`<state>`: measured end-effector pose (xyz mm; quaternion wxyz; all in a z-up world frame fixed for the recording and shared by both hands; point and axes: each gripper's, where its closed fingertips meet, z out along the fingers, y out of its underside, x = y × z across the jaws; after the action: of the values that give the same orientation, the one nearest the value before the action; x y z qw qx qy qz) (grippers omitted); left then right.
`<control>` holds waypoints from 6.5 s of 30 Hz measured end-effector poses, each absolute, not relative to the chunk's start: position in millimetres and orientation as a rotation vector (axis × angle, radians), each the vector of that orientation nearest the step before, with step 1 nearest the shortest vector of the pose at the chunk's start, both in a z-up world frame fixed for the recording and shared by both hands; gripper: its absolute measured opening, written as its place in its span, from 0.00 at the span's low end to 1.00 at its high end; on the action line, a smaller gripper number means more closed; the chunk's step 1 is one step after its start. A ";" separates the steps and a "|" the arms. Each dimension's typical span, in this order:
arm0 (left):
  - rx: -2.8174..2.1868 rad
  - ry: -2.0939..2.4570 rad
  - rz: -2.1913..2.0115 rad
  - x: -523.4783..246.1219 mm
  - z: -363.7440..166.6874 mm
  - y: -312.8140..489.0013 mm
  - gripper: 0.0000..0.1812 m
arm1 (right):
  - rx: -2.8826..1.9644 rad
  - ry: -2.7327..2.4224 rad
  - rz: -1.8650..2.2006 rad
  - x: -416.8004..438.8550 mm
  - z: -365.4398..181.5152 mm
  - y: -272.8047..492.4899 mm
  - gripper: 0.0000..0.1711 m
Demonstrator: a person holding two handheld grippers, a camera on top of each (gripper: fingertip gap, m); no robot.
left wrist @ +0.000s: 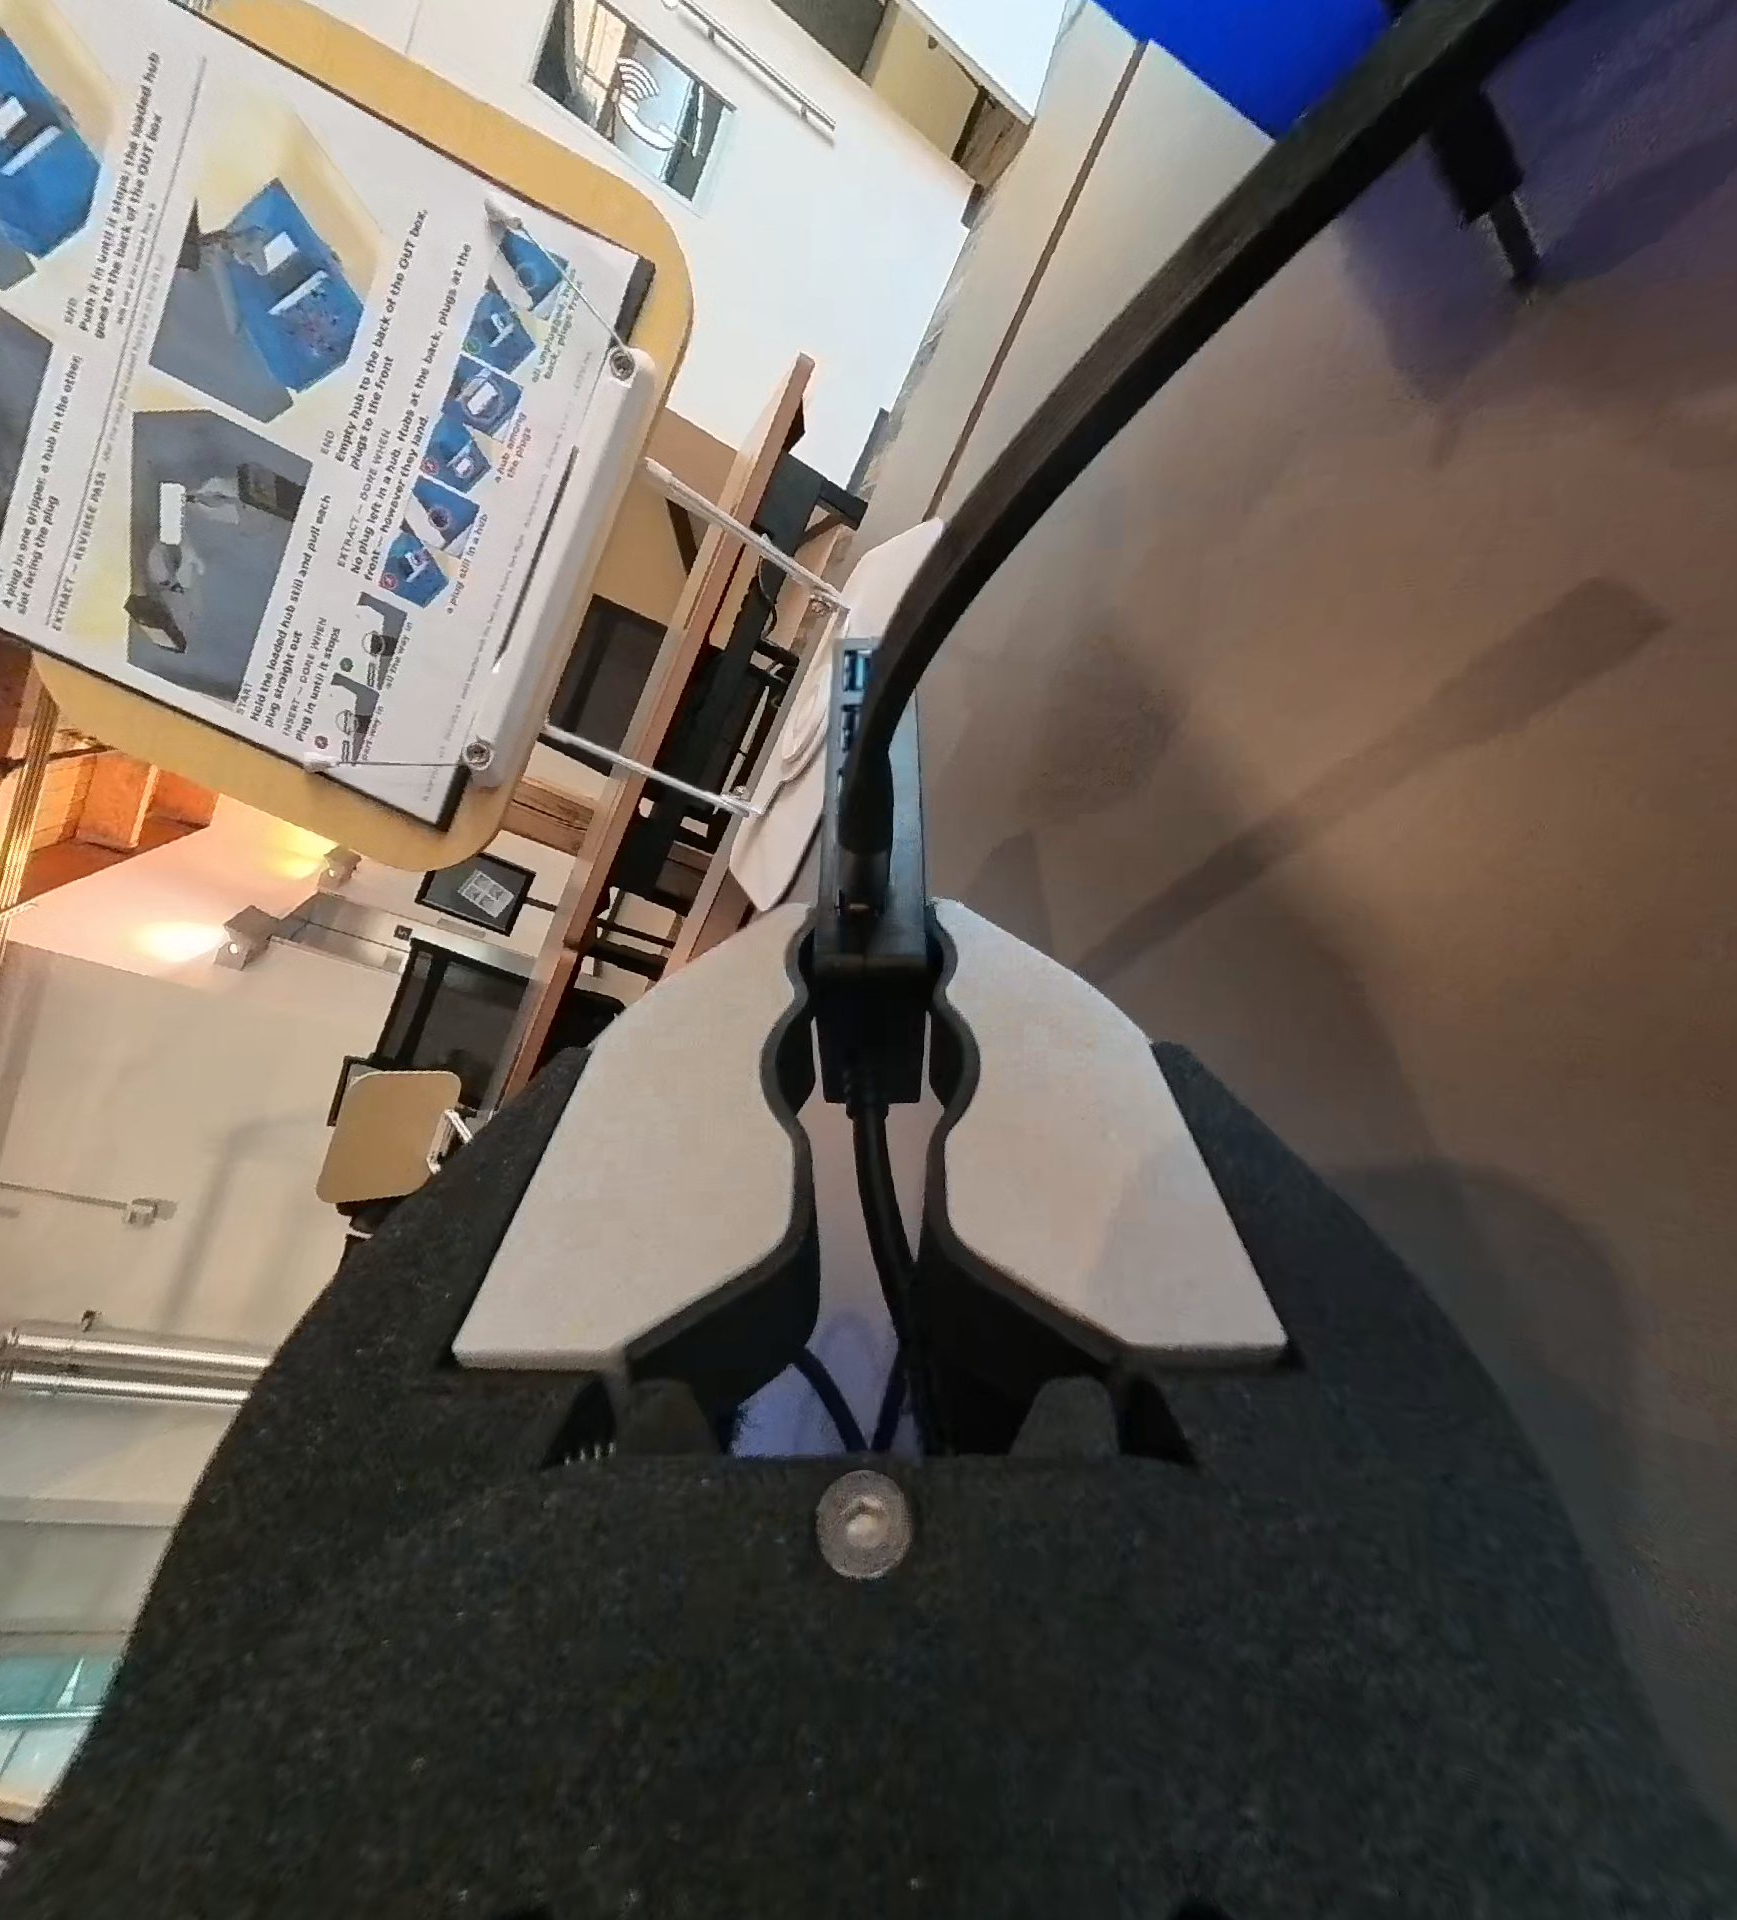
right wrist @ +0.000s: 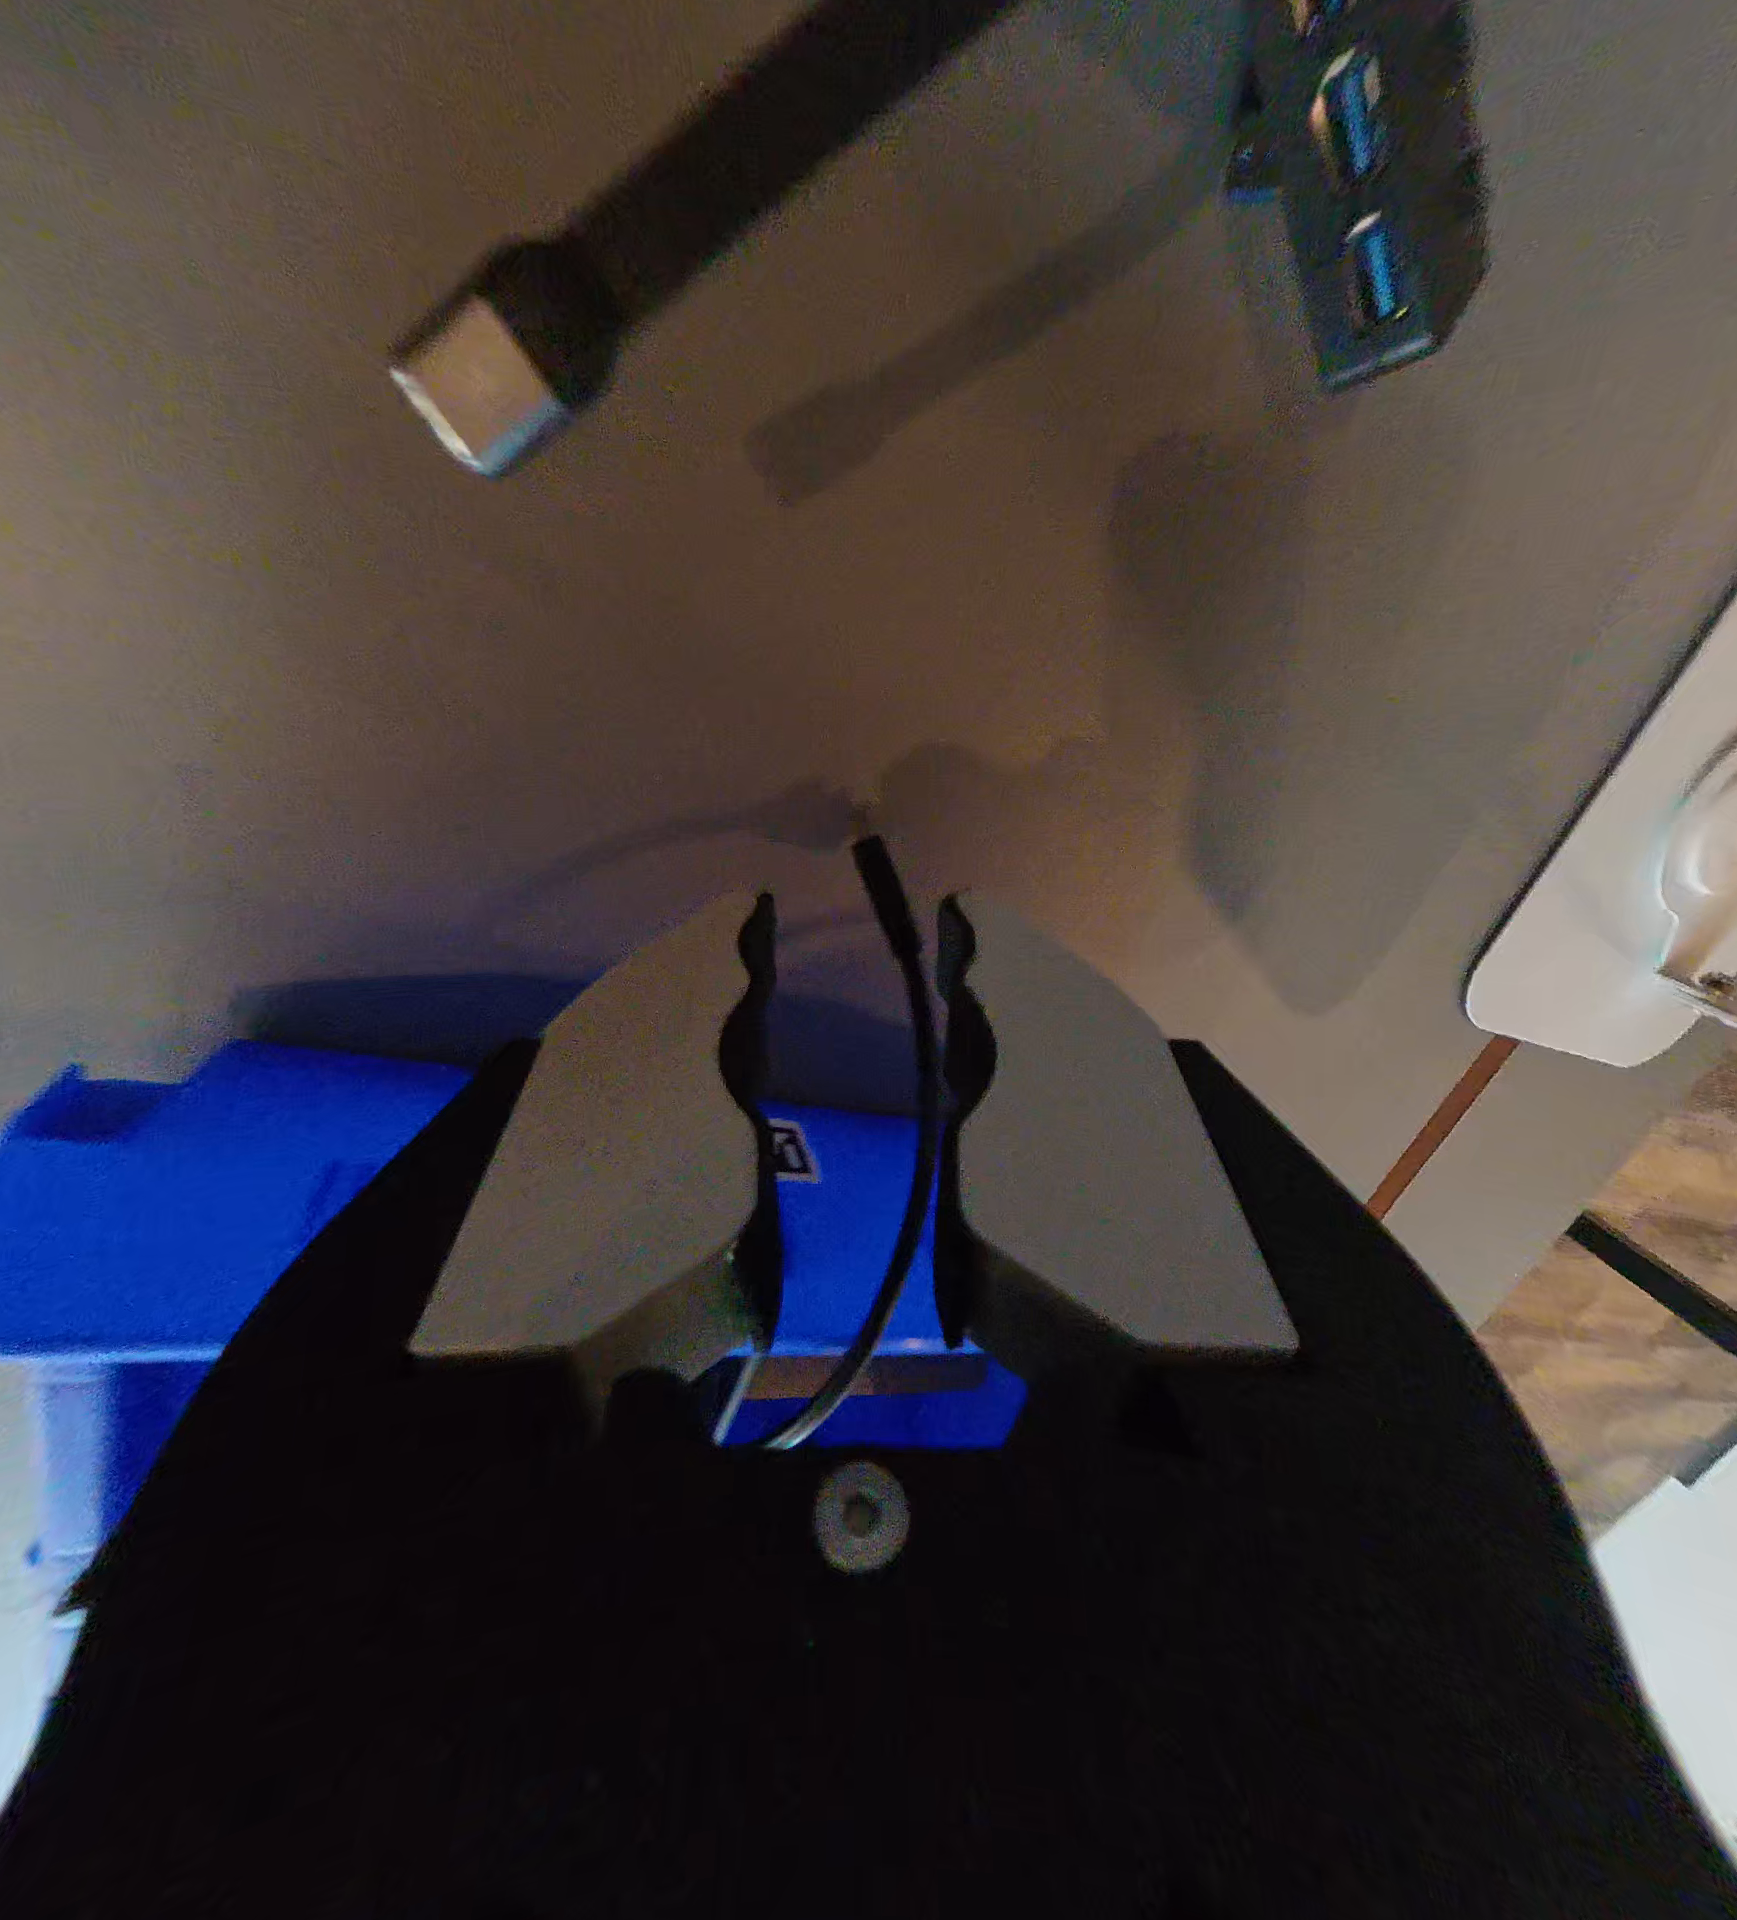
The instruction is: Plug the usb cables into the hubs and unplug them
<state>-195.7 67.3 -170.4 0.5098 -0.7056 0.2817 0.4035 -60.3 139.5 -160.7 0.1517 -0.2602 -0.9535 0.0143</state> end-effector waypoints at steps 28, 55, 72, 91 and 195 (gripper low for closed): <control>-1.615 0.516 0.780 -195.4 -144.6 60.1 0.09 | -0.322 -1.957 0.646 -47.4 3.4 62.5 0.05; -1.485 0.486 0.768 -194.6 -122.0 52.2 0.09 | -0.206 -1.468 0.744 -30.0 99.5 -40.2 0.05; -1.236 0.742 1.152 -185.4 -97.7 35.2 0.09 | -1.835 -1.262 2.128 -80.2 -82.3 23.3 0.05; -0.940 1.105 1.545 -130.8 -108.7 40.1 0.09 | -2.116 -1.007 2.379 -93.5 -125.8 12.4 0.05; -0.677 1.428 1.201 -60.7 -111.6 -44.4 0.09 | -1.912 -1.681 2.375 -43.9 -122.7 -59.6 0.05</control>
<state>-60.7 -44.4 -111.6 0.5466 -0.2858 0.6023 0.5067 -43.9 -59.6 -122.7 -0.1694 -0.5413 -0.4758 0.6722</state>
